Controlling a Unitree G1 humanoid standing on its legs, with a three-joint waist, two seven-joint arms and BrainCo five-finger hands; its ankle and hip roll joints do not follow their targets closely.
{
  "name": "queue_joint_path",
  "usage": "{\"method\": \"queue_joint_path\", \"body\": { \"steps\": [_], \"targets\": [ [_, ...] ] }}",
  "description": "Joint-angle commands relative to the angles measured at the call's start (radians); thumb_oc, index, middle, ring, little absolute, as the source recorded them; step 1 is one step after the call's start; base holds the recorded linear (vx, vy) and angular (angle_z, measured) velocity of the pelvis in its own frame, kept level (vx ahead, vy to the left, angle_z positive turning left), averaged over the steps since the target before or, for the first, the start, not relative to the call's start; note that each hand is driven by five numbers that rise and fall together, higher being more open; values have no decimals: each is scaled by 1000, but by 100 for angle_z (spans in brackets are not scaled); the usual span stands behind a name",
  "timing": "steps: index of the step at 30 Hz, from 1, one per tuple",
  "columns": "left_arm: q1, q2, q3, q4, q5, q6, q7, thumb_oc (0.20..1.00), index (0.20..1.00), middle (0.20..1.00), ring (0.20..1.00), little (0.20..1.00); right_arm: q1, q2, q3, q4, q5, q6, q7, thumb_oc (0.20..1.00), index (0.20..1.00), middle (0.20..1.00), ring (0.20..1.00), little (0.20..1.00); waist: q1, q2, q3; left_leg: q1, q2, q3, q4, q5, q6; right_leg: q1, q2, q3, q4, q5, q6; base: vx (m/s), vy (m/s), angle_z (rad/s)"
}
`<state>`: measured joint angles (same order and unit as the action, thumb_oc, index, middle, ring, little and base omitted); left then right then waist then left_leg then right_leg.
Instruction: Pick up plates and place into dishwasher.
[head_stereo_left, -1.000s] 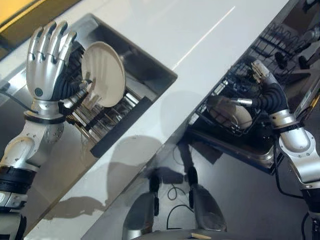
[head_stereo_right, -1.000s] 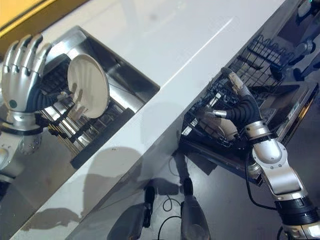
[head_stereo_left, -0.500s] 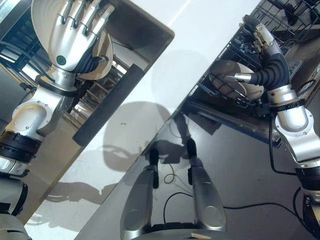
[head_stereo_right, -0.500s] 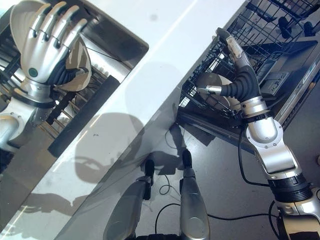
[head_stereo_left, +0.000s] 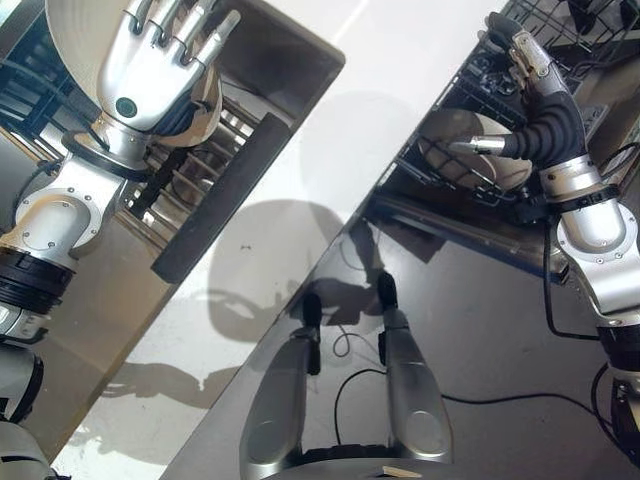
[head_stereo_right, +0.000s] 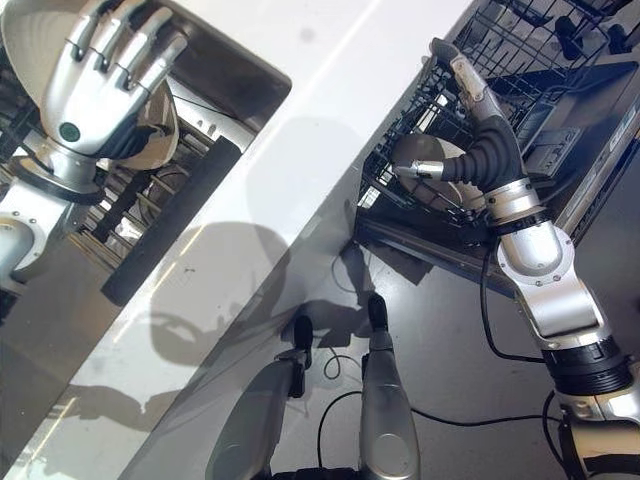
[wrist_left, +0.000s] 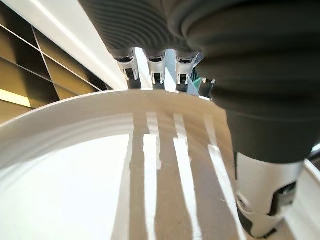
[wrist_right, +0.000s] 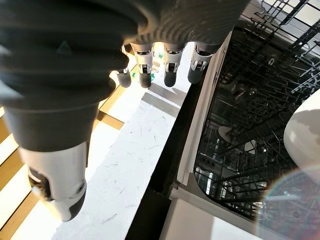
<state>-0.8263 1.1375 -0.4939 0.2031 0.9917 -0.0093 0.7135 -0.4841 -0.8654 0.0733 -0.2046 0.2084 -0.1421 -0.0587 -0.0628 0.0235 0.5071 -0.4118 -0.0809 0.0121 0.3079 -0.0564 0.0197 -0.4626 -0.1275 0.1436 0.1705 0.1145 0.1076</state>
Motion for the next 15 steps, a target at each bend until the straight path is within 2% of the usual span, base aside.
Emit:
{"method": "queue_joint_path", "body": {
  "steps": [1,2,3,4,5,6,15],
  "targets": [
    [16,57,32,16,4,58,-10,947,947,947,947,947,13,-75,-30,-8,21,24,35,1000,1000,1000,1000,1000,-18,41,-24,15,-21,-22,-34,26,0,41,-58,-39,26,-15,9,50,90,-4],
    [26,60,37,15,1,66,1,915,915,915,915,915,13,-81,-30,-8,24,27,39,1000,1000,1000,1000,1000,-18,45,-26,19,-23,-21,-35,26,-1,45,-60,-40,26,-16,9,47,86,-5],
    [31,58,41,18,-1,74,11,812,812,812,812,812,10,-88,-26,-7,28,29,43,1000,1000,1000,1000,1000,-19,49,-29,24,-24,-20,-37,26,-2,48,-62,-41,26,-18,8,40,81,-9],
    [28,56,42,23,3,73,19,529,529,529,529,529,3,-95,-20,-1,30,31,48,1000,1000,1000,1000,1000,-20,55,-33,29,-27,-20,-41,27,-1,50,-63,-43,26,-20,6,36,74,-8],
    [26,54,42,25,5,71,24,429,429,429,429,429,-1,-97,-18,2,31,32,52,1000,1000,1000,1000,1000,-21,58,-35,32,-27,-20,-43,29,-2,52,-65,-43,27,-21,6,34,73,-4],
    [22,47,43,21,15,71,25,200,200,200,200,200,-9,-101,-17,1,31,39,59,1000,1000,1000,1000,1000,-21,62,-40,36,-29,-19,-47,30,-3,54,-67,-45,26,-23,6,26,65,0],
    [7,31,45,14,32,86,14,200,200,200,200,200,-17,-120,-34,8,35,65,88,1000,1000,1000,1000,1000,-28,76,-66,52,-34,-18,-63,35,-8,60,-78,-49,22,-26,6,17,46,0]
  ]
}}
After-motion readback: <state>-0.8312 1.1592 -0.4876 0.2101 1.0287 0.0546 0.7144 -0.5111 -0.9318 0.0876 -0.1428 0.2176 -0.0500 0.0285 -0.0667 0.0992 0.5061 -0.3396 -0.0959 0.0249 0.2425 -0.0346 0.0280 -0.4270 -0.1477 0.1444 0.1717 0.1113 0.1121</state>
